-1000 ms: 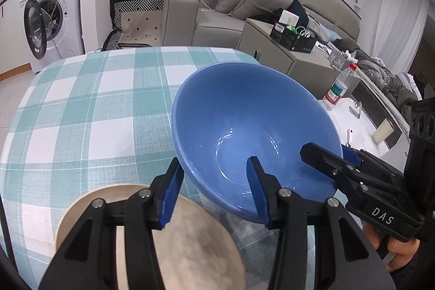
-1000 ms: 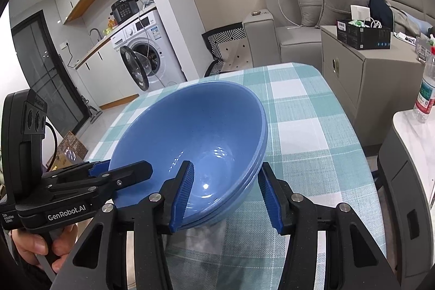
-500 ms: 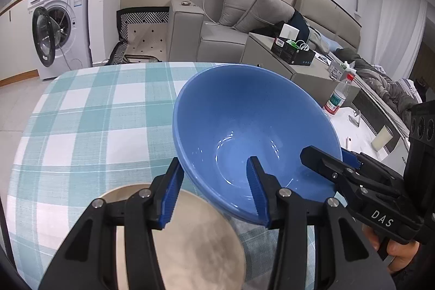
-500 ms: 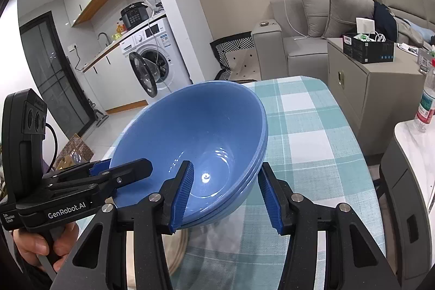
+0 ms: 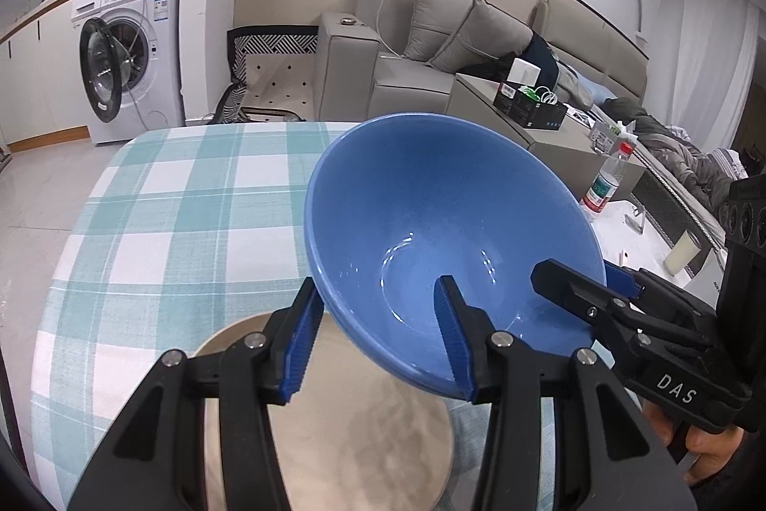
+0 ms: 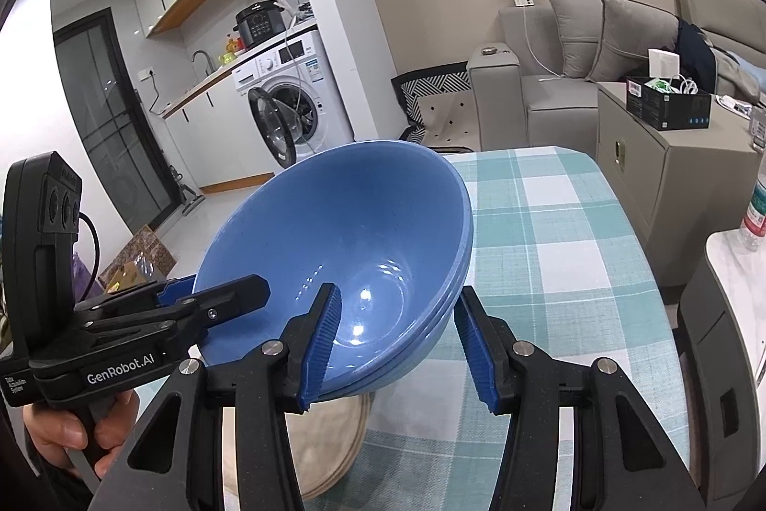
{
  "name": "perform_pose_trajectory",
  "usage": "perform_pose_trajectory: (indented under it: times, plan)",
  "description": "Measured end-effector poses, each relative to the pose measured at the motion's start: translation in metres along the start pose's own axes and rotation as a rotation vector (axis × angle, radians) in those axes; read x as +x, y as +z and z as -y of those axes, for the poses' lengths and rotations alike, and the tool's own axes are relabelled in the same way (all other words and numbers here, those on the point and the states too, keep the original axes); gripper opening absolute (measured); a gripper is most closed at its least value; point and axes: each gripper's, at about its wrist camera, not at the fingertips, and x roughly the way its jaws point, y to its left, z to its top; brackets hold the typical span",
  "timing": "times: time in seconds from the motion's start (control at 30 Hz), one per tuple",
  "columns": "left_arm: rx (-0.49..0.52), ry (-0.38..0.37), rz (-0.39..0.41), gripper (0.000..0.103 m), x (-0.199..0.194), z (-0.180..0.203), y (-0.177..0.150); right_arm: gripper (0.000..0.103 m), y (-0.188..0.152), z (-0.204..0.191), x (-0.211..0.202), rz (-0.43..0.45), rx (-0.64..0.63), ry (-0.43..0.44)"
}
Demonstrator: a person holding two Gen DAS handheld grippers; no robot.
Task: Organize plates and bowls
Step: 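Lift the blue bowl stack with both tools toward the cream plates, then carry the bowl stack with both tools over the cream plate stack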
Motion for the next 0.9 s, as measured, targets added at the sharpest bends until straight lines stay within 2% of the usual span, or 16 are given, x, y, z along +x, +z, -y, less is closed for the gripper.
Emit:
perform_pose_trajectory:
  times: [0.37, 0.9]
  plan:
    - [-0.032, 0.015, 0.023, 0.046, -0.017, -0.019, -0.011, 0.050, -0.004, -0.020, 0.005, -0.009, -0.035, 0.025]
    - [-0.071, 0.097, 0.042, 0.046, -0.040, -0.045, -0.033, 0.050, -0.019, -0.057, 0.021, -0.051, -0.088, 0.084]
